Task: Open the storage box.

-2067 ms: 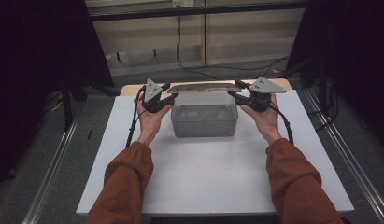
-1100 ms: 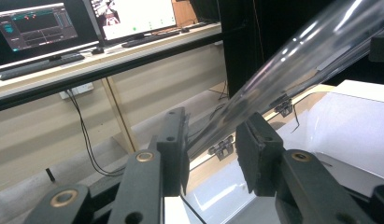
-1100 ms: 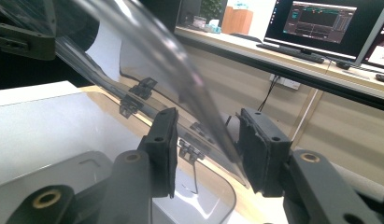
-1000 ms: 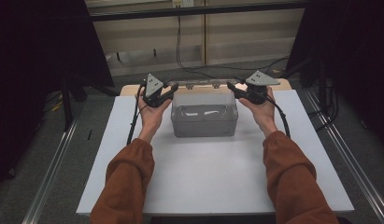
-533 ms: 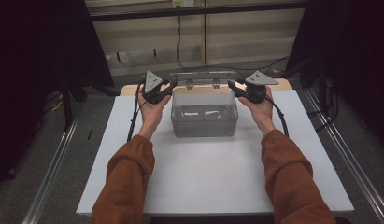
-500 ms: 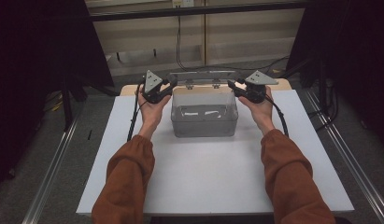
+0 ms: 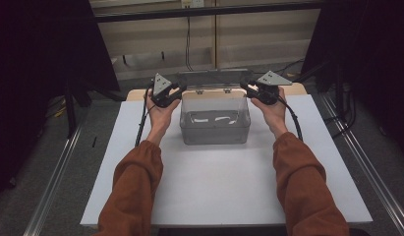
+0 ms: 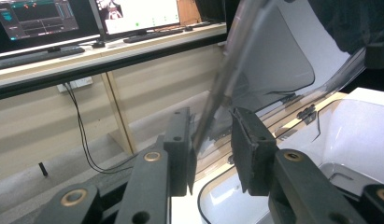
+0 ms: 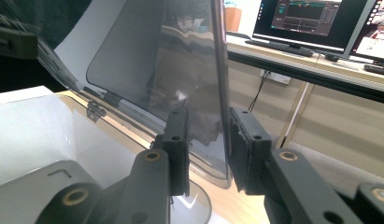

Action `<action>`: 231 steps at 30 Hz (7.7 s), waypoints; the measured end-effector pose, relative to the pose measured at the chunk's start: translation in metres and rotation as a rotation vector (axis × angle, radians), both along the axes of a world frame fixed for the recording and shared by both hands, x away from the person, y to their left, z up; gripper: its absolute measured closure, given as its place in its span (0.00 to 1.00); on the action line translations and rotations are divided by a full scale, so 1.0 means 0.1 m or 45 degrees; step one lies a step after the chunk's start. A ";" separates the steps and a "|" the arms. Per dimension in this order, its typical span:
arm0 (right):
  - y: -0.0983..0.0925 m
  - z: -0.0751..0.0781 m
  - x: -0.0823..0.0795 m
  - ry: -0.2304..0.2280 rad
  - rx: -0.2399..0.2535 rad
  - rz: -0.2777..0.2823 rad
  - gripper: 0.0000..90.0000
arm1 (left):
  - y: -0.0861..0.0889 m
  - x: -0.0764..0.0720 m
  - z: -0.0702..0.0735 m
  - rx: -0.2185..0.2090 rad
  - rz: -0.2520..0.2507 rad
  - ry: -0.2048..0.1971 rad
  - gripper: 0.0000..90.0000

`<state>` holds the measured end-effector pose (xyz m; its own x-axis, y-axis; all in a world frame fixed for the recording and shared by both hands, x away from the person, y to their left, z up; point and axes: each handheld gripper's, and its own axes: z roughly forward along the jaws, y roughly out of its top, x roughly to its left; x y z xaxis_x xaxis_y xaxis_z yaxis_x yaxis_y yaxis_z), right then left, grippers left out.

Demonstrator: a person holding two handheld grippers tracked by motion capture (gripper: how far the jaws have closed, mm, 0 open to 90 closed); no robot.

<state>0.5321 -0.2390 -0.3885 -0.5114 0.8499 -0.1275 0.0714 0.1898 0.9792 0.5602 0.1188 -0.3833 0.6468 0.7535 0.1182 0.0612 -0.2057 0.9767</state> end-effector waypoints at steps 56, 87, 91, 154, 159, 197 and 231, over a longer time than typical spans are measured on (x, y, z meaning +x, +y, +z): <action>0.02 -0.24 0.32 0.124 0.087 -0.060 0.78 | -0.01 0.35 -0.13 -0.002 0.022 0.191 0.83; 0.00 -0.14 0.48 0.352 0.248 -0.115 0.80 | -0.09 0.50 -0.10 -0.036 0.065 0.381 0.74; 0.00 -0.14 0.49 0.370 0.263 -0.117 0.80 | -0.04 0.53 -0.10 -0.092 0.071 0.423 0.82; 0.03 -0.20 0.66 0.652 0.436 -0.218 0.70 | -0.12 0.67 -0.11 -0.096 0.126 0.689 0.64; 0.06 -0.20 0.66 0.634 0.399 -0.234 0.67 | -0.12 0.67 -0.12 -0.102 0.121 0.704 0.63; 0.11 -0.34 0.70 0.695 0.459 -0.295 0.44 | -0.16 0.67 -0.19 -0.104 0.141 0.713 0.56; 0.16 -0.09 0.33 0.358 0.245 -0.207 0.09 | -0.05 0.30 -0.04 -0.092 0.092 0.383 0.04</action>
